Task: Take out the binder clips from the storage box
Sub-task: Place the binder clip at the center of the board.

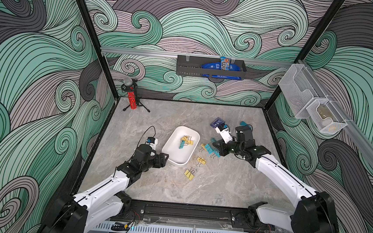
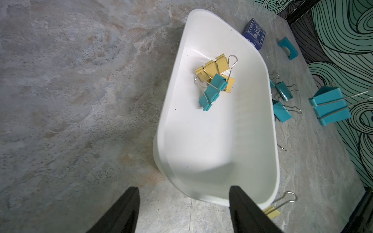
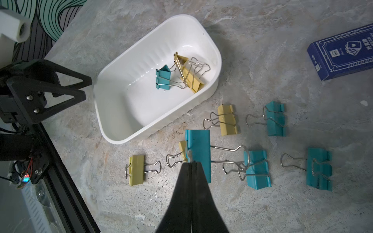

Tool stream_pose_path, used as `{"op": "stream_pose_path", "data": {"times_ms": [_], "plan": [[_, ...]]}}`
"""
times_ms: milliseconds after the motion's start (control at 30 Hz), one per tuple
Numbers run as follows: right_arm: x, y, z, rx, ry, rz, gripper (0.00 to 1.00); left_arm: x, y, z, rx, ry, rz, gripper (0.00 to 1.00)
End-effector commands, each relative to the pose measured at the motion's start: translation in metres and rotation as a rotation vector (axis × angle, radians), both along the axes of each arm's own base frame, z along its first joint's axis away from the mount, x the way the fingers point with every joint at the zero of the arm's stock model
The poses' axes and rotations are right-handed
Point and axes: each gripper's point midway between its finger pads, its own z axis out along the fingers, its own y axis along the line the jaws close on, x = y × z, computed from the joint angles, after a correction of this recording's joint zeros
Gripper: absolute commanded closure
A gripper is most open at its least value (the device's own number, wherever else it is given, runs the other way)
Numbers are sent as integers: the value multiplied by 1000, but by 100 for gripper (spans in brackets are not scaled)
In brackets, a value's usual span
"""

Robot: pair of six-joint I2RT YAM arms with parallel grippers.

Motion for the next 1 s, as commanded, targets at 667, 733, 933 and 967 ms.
{"op": "stream_pose_path", "data": {"times_ms": [667, 733, 933, 967], "plan": [[-27, -13, -31, 219, 165, -251, 100, -6, -4, 2, -14, -19, -32, 27], [-30, -12, -35, 225, 186, -251, 100, -6, -4, 2, -19, -20, -32, 27], [-33, -15, -47, 223, 225, -263, 100, -6, -4, 2, -15, -17, -32, 27], [-33, -16, -48, 222, 231, -269, 100, -6, -3, 2, -14, -16, -31, 27]]}}
